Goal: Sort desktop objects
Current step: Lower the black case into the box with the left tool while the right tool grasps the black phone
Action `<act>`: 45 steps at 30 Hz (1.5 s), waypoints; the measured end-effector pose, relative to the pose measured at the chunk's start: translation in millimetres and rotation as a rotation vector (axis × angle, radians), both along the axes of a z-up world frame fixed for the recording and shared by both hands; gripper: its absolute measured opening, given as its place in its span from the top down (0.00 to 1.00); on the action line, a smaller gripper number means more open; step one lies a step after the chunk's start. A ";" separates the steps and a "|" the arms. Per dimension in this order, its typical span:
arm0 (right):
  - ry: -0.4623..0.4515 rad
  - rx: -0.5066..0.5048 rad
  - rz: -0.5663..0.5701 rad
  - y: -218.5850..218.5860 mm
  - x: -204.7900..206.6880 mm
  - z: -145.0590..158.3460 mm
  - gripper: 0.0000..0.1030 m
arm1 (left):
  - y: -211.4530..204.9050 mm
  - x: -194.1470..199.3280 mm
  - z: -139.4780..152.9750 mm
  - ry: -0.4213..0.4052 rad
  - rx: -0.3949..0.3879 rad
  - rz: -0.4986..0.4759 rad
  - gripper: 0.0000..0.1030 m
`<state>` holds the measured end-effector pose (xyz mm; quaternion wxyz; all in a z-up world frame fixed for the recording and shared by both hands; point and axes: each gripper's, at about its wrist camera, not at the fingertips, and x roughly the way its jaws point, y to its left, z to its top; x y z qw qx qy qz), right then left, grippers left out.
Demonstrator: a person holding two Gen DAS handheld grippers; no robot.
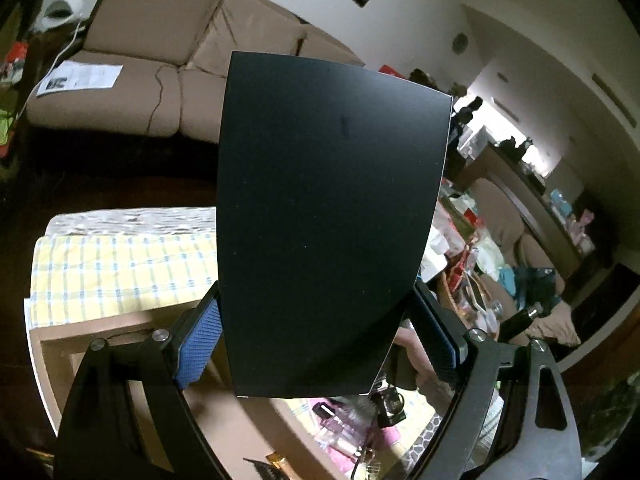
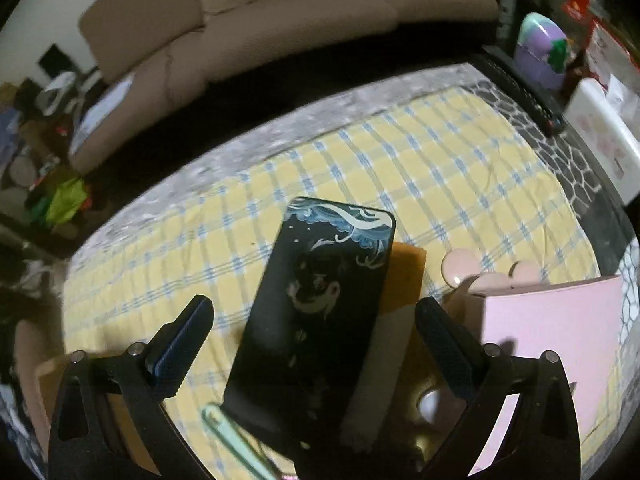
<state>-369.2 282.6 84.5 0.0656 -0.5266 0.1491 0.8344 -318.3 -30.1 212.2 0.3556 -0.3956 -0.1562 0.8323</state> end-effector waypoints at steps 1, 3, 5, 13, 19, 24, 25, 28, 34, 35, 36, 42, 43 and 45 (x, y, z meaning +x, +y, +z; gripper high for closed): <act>-0.010 0.010 -0.003 -2.8 -3.9 -4.3 0.01 | -3.3 -0.1 -2.6 -0.002 0.001 0.001 0.15; -0.030 0.048 0.000 -9.9 -10.9 -10.0 0.01 | -13.5 -3.0 -8.9 -0.005 -0.002 0.005 0.15; -0.046 0.088 0.009 -16.9 -14.6 -13.9 0.01 | -21.0 2.8 -14.2 -0.008 -0.011 0.009 0.15; -0.074 0.208 0.058 -38.2 -15.8 -29.1 0.15 | -48.2 7.0 -34.2 -0.048 -0.028 0.039 0.15; -0.060 0.206 0.119 -45.8 -12.4 -21.3 0.18 | -55.7 13.8 -42.9 -0.076 -0.039 0.053 0.15; 0.020 0.159 0.162 -53.7 -1.4 9.9 0.19 | -63.7 17.9 -53.3 -0.117 -0.070 0.066 0.15; 0.043 0.148 0.179 -56.2 3.2 19.3 0.19 | -65.0 19.1 -57.1 -0.124 -0.084 0.072 0.15; 0.106 0.121 0.220 -64.6 18.1 44.7 0.19 | -64.7 23.4 -74.8 -0.164 -0.154 0.095 0.15; 0.189 0.066 0.314 -82.1 49.2 87.2 0.23 | -50.2 26.2 -118.7 -0.273 -0.225 0.127 0.15; 0.204 0.049 0.335 -84.3 55.2 94.8 0.50 | -46.8 26.1 -125.6 -0.288 -0.233 0.131 0.15; 0.205 0.049 0.341 -86.2 60.1 98.9 0.61 | -41.7 24.6 -135.6 -0.310 -0.242 0.140 0.15; 0.163 0.061 0.405 -94.2 71.7 93.2 0.64 | -15.2 9.7 -192.2 -0.449 -0.291 0.180 0.15; 0.155 0.040 0.391 -88.9 70.7 89.0 0.64 | -13.3 7.6 -201.1 -0.481 -0.282 0.190 0.15; 0.145 -0.009 0.366 -77.1 71.8 82.3 0.63 | -12.7 6.5 -212.4 -0.521 -0.256 0.206 0.17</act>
